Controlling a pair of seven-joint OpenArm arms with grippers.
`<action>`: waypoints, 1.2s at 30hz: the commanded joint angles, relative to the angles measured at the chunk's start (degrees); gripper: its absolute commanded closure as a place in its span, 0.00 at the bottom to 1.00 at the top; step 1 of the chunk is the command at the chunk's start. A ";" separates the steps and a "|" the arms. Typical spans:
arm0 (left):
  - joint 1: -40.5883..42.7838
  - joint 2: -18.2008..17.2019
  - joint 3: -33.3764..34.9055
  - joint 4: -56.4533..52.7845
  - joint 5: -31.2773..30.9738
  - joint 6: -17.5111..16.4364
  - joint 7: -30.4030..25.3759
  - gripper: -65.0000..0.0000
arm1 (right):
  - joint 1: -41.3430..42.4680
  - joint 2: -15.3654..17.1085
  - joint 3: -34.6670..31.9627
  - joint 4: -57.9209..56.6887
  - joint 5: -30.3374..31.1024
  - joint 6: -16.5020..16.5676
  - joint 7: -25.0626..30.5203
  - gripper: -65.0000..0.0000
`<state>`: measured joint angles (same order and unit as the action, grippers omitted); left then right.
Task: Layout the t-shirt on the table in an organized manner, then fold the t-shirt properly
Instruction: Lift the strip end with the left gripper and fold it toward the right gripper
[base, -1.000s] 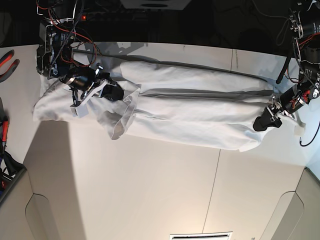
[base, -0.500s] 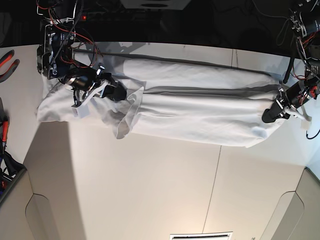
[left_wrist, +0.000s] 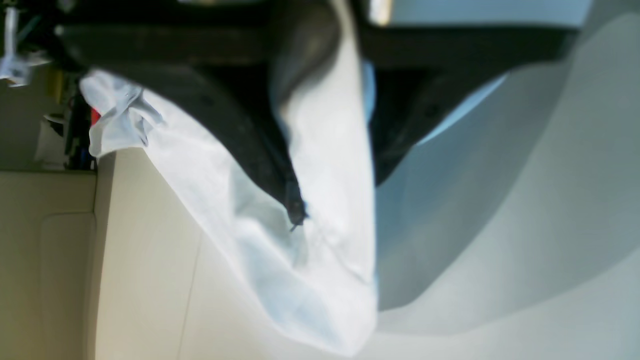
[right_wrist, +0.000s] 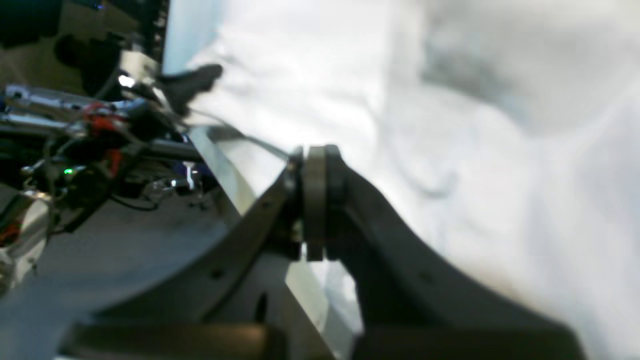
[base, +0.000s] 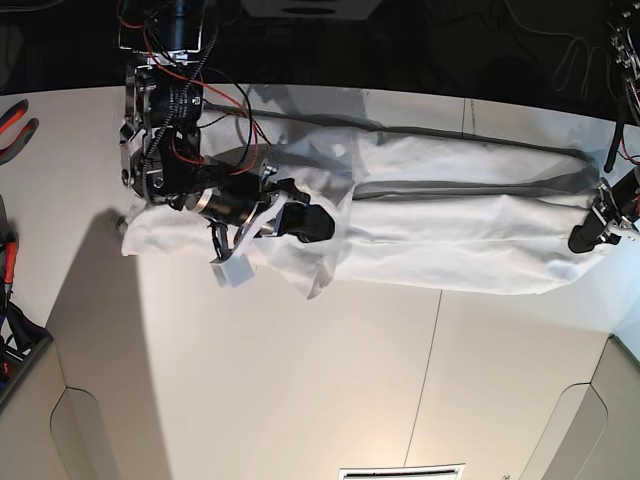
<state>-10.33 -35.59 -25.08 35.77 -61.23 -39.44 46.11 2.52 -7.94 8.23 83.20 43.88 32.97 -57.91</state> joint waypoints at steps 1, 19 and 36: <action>-0.96 -1.90 -0.22 0.83 -2.29 -0.56 -0.83 1.00 | 0.76 -0.07 -0.11 2.95 1.55 0.48 0.57 1.00; -0.24 1.60 -0.22 21.14 -18.45 -0.56 18.12 1.00 | 0.61 0.63 6.95 20.37 -5.55 -0.22 -2.12 1.00; 6.80 22.14 14.49 35.58 -17.05 -0.56 15.61 1.00 | 0.46 9.42 32.41 20.37 -4.85 -0.24 -2.14 1.00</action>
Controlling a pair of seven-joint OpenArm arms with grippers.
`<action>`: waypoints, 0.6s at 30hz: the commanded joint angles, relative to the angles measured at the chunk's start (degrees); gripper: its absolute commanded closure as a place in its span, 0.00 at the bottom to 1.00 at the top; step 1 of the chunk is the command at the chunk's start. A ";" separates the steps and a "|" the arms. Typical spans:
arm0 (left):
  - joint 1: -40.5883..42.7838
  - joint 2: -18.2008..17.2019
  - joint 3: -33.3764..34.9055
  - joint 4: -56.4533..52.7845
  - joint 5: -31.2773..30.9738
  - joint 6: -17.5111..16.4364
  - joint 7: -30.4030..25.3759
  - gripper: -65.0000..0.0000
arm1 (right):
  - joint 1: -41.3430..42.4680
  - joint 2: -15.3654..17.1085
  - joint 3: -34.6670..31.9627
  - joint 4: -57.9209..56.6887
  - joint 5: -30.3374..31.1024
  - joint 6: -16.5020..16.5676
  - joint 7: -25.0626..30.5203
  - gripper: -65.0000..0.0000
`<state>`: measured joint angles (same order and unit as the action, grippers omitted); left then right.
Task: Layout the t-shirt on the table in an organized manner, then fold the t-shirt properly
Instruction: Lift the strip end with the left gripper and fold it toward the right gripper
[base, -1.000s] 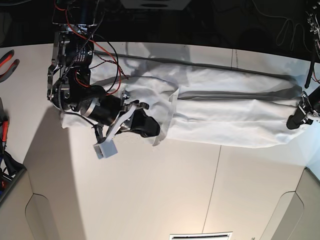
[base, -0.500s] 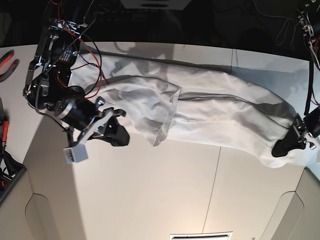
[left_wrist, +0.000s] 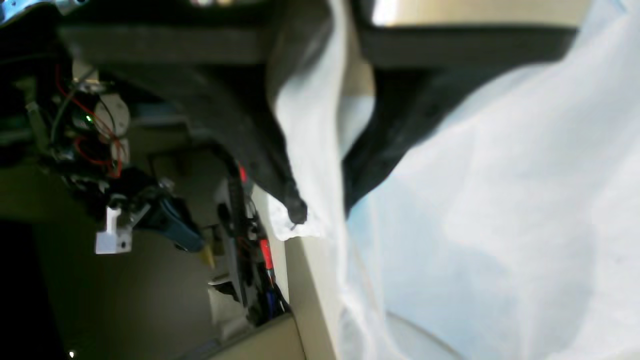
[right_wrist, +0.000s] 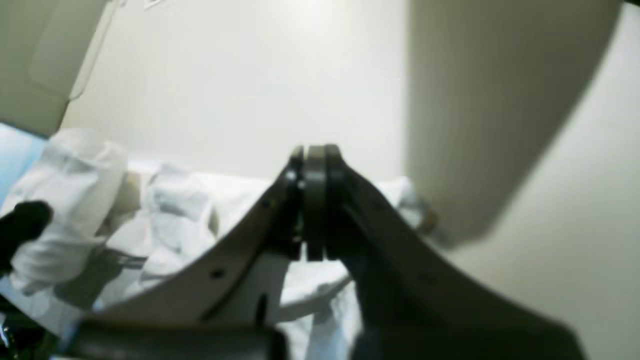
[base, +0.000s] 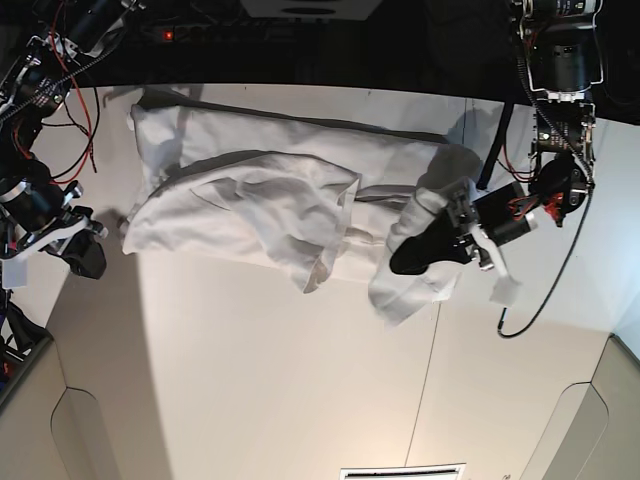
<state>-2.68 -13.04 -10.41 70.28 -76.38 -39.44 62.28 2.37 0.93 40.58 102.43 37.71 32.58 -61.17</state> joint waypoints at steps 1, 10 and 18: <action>-0.85 0.33 0.94 1.07 -0.66 -0.56 -1.51 1.00 | 0.61 0.94 0.63 1.14 1.31 0.15 1.11 1.00; -1.01 3.04 5.97 1.07 10.32 -0.56 -9.09 1.00 | 0.59 1.42 1.29 1.11 1.31 0.17 1.11 1.00; -1.01 2.82 5.95 1.22 7.93 -0.56 -9.40 1.00 | -3.65 1.09 -3.93 0.28 2.34 0.20 1.07 1.00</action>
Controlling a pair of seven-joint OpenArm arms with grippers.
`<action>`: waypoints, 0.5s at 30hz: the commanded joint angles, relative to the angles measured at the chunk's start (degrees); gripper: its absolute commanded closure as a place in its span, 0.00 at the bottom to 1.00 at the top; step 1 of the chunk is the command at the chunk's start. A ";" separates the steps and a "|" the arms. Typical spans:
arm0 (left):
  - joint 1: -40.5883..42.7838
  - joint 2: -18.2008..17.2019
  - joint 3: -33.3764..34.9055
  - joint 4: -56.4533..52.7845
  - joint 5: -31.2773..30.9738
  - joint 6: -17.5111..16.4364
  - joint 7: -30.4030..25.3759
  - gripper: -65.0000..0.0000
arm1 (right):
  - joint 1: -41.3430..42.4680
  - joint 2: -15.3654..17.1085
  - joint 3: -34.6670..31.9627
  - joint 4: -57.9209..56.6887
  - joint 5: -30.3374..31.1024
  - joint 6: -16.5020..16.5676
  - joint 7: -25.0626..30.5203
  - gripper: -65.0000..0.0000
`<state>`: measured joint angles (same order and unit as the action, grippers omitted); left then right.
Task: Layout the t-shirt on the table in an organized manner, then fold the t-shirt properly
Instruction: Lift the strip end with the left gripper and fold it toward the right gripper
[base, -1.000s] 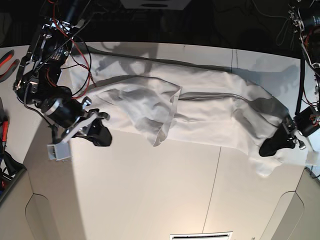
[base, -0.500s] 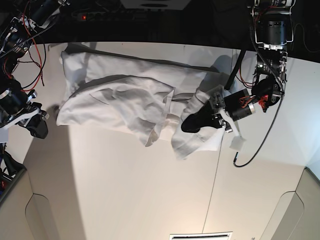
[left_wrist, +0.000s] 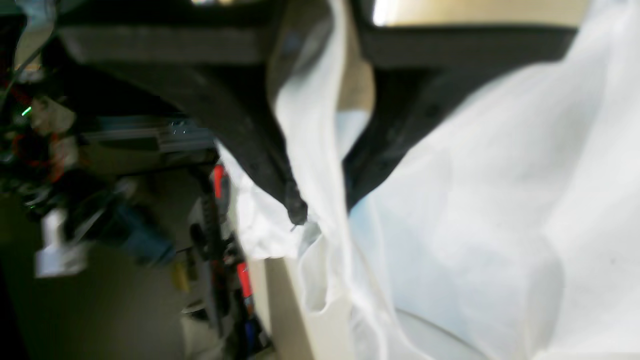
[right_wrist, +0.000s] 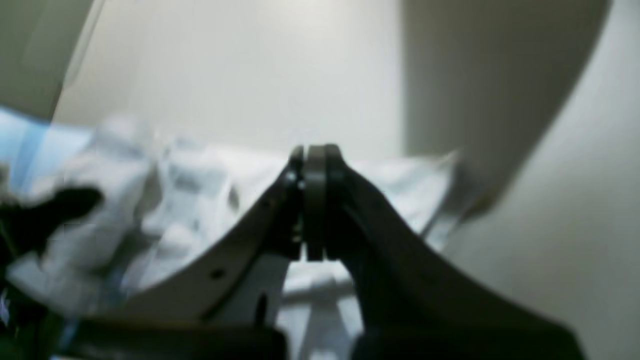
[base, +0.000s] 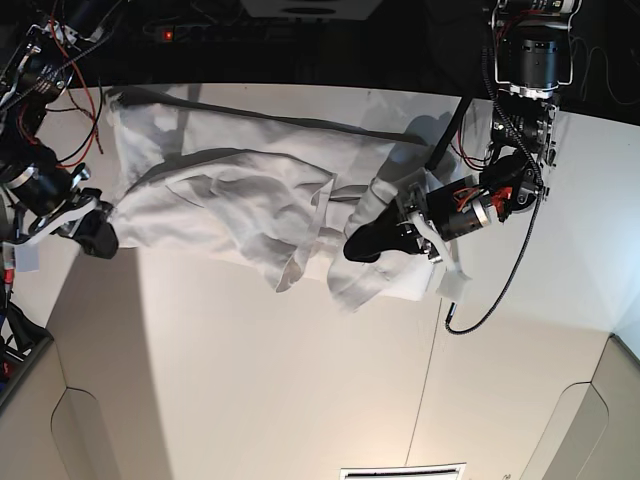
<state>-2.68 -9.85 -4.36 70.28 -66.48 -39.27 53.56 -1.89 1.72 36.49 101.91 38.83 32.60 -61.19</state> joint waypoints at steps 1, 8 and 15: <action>-0.98 -0.42 -0.13 1.60 -2.95 -0.73 -0.61 1.00 | -0.39 0.11 -1.16 0.81 1.07 0.17 1.46 1.00; -0.87 -0.46 -0.15 11.13 -11.93 -0.73 6.10 1.00 | -4.00 0.02 -8.35 -2.89 -5.88 -1.03 8.50 1.00; 0.66 0.17 0.02 14.91 -8.09 -0.73 3.52 1.00 | -3.23 0.04 -9.35 -14.32 -6.49 -1.11 11.72 1.00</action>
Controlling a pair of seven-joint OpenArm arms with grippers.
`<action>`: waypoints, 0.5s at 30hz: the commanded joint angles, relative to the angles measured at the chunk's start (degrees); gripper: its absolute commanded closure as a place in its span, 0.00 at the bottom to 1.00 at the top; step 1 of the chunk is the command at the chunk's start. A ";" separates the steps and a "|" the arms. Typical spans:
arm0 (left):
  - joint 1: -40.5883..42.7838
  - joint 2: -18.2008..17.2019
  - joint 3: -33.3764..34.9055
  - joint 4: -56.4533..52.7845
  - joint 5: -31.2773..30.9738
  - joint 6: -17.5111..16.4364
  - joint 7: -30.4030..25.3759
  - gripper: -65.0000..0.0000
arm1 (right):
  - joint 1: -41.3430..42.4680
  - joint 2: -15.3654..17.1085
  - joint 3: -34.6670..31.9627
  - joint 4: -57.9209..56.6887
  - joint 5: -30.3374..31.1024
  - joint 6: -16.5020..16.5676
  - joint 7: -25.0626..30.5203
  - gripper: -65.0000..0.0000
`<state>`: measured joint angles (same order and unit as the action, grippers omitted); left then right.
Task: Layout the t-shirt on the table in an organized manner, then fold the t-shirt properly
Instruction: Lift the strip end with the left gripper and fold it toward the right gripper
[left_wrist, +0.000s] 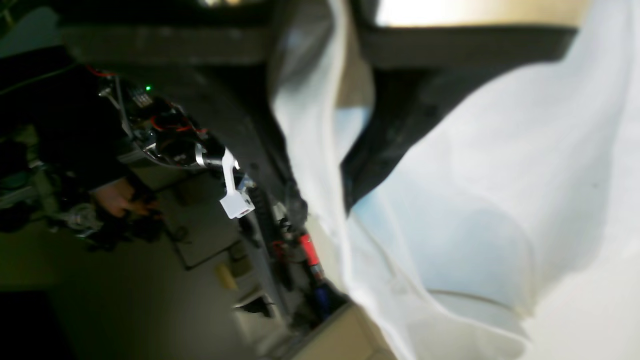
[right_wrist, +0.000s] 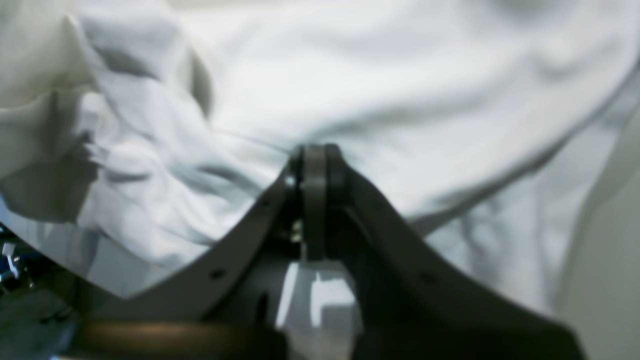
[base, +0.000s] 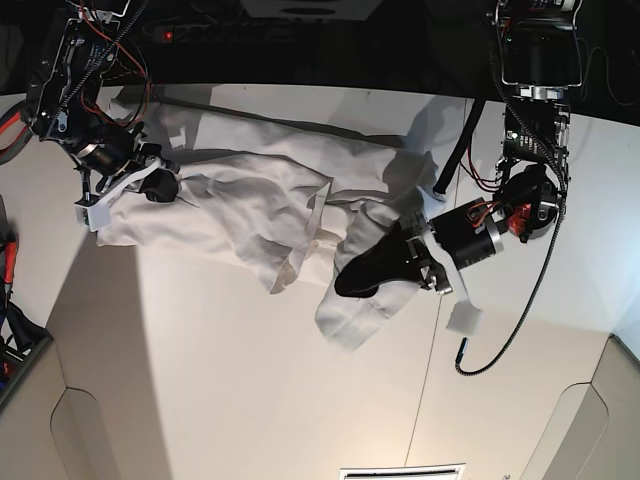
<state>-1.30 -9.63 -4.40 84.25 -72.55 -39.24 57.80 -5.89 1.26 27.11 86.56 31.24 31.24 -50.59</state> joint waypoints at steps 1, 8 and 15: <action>-0.20 0.39 0.17 0.94 -0.55 -0.76 -1.73 1.00 | 0.81 0.50 0.00 0.26 1.31 0.24 1.11 1.00; 1.79 2.54 6.78 0.92 9.07 -0.76 -8.46 1.00 | 1.75 0.48 -0.04 -0.26 1.29 0.24 1.07 1.00; 1.77 3.10 13.44 0.92 27.74 -0.76 -17.18 1.00 | 1.73 0.50 -0.13 -0.26 1.31 0.24 1.07 1.00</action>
<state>1.41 -6.63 9.08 84.20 -43.18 -39.24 41.91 -4.78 1.26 26.96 85.47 31.48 31.24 -50.57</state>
